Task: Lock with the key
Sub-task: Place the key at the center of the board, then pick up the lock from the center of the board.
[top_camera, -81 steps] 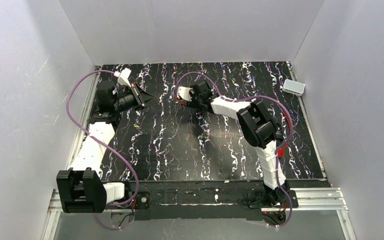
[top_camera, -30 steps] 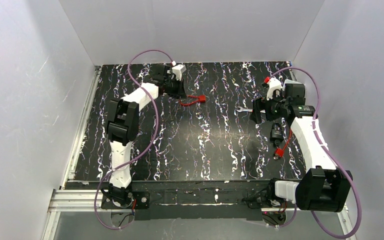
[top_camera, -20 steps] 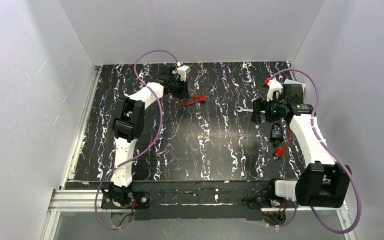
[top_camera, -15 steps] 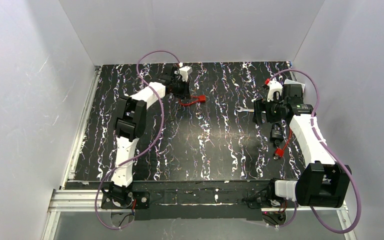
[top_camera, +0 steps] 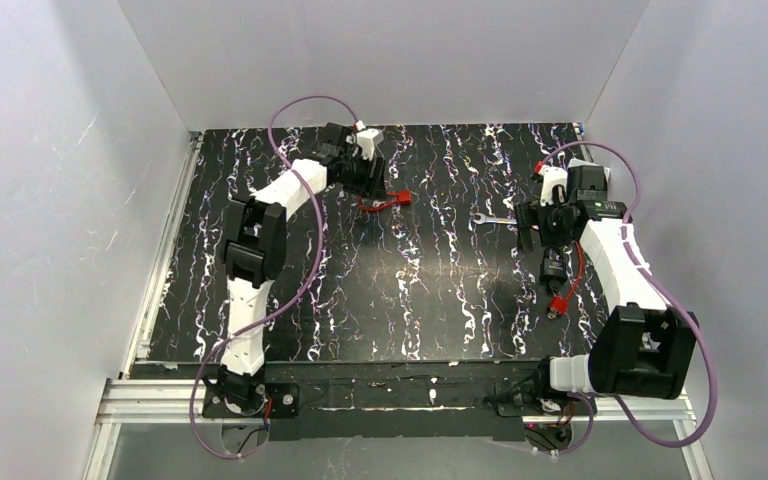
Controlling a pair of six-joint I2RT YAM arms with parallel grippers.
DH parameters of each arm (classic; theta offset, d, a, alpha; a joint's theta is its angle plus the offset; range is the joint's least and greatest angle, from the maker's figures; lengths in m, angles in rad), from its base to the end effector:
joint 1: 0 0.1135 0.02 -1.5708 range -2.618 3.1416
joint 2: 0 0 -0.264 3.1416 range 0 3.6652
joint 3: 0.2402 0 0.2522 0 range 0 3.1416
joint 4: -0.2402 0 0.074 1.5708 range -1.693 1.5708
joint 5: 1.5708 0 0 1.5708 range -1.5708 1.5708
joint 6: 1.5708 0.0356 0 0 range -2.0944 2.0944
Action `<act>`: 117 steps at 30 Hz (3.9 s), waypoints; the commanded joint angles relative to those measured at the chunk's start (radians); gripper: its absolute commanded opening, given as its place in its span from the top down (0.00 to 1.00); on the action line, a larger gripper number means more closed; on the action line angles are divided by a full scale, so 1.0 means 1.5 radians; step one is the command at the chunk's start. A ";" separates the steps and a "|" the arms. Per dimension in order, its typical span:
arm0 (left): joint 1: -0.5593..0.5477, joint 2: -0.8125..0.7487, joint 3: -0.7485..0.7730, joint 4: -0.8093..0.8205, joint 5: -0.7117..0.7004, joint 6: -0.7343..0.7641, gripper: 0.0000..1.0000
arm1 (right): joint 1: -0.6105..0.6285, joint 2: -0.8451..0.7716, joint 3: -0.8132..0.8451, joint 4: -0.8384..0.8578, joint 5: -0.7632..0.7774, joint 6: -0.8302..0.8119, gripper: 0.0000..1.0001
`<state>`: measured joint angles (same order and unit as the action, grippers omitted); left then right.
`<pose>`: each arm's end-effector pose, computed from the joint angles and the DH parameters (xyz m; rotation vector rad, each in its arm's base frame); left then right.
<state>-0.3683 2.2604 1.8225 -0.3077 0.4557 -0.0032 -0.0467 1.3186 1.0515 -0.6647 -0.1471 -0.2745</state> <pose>0.4731 -0.1994 0.1958 0.6517 2.2352 -0.7151 0.2713 -0.0075 0.2747 -0.3430 2.4651 0.0493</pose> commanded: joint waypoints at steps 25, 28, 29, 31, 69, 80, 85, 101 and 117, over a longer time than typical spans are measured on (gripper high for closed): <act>0.025 -0.466 -0.228 -0.136 0.138 -0.050 0.38 | -0.207 0.118 -0.024 0.131 0.200 0.007 0.26; 0.025 -0.466 -0.219 -0.141 0.141 -0.061 0.38 | -0.207 0.137 -0.021 0.140 0.200 0.017 0.31; 0.025 -0.466 -0.216 -0.144 0.141 -0.064 0.38 | -0.208 0.141 -0.021 0.138 0.200 0.021 0.33; 0.026 -0.467 -0.211 -0.148 0.141 -0.068 0.38 | -0.209 0.144 -0.023 0.125 0.194 0.027 0.34; 0.026 -0.478 -0.217 -0.130 0.131 -0.063 0.36 | -0.209 0.282 0.002 -0.032 0.107 0.065 0.69; 0.025 -0.494 -0.237 -0.126 0.130 -0.057 0.35 | -0.209 0.239 0.057 -0.059 0.084 0.083 0.96; 0.026 -0.502 -0.244 -0.127 0.130 -0.054 0.35 | -0.209 0.217 0.085 -0.079 0.077 0.083 0.99; 0.028 -0.509 -0.218 -0.180 0.222 -0.063 0.02 | -0.208 0.081 0.198 -0.099 -0.085 -0.012 0.99; 0.028 -0.633 -0.174 -0.370 0.175 0.135 0.12 | 0.377 -0.017 0.188 0.007 -0.103 -0.128 0.99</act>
<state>-0.3294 1.3293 1.5074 -0.7807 0.7456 0.1150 0.4274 1.3361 1.3621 -0.7074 -0.3321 -0.4240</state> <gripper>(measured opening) 0.899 0.053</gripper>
